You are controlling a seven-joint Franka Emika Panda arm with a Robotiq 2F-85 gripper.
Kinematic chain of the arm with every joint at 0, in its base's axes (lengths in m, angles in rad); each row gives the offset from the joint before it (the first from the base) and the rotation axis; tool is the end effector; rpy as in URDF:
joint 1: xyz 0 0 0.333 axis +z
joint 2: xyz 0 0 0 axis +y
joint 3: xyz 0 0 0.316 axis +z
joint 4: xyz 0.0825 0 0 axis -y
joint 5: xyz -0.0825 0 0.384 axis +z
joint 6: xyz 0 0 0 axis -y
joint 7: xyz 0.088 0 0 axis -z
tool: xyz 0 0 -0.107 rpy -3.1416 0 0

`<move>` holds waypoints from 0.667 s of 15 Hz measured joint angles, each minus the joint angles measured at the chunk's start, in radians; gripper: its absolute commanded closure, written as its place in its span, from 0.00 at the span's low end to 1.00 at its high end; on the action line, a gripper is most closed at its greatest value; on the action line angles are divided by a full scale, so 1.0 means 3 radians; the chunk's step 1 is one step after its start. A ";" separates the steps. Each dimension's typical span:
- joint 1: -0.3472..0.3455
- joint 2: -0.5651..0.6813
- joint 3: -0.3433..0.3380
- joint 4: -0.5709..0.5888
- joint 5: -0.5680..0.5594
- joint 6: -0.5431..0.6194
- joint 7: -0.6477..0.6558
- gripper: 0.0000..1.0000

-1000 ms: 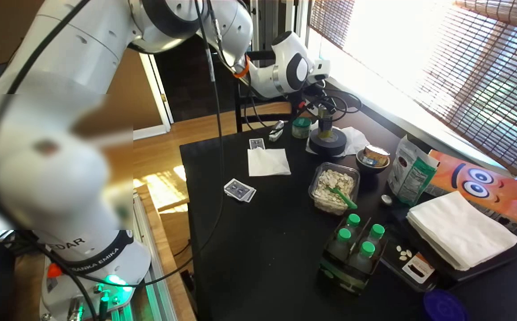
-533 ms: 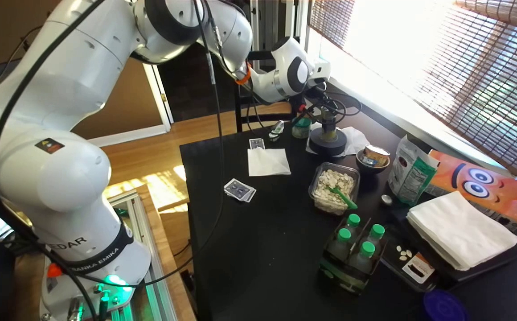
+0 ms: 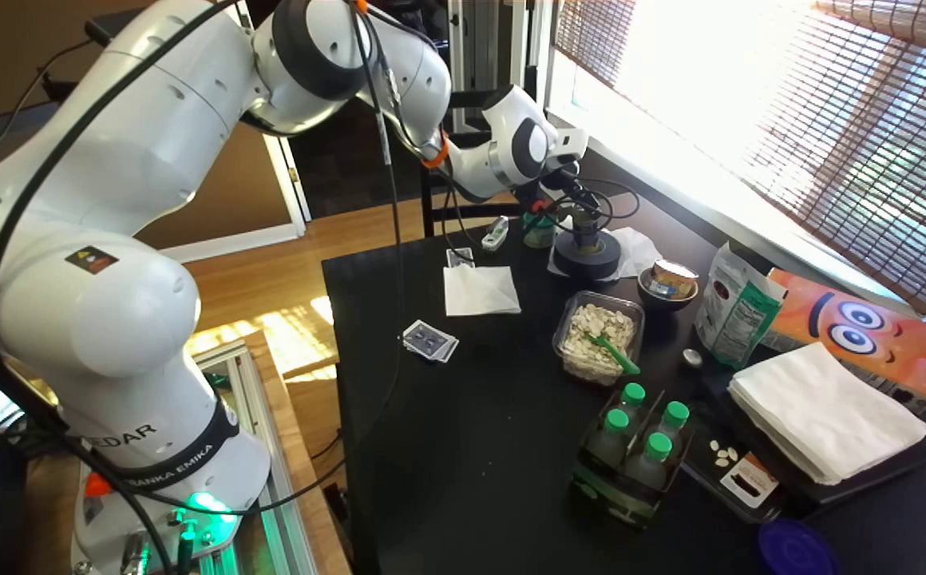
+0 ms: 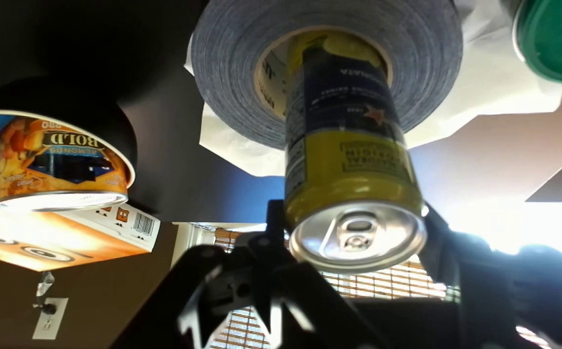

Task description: Put the yellow can in the hole of the masking tape

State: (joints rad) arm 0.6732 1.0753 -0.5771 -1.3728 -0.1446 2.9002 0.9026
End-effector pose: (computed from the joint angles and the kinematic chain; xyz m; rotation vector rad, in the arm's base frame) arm 0.7398 0.2129 0.1846 2.7697 -0.3605 1.0565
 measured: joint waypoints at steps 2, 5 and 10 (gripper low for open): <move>-0.0002 0.0007 -0.0020 0.0044 0.0000 -0.0026 0.0000 0.00; -0.0021 0.0002 -0.0059 0.0141 0.0000 -0.0114 0.0000 0.00; -0.0191 -0.0196 -0.0023 0.0243 0.0000 -0.0390 -0.0088 0.00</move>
State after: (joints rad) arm 0.6159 1.0165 -0.5840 -1.2999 -0.1445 2.7833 0.8761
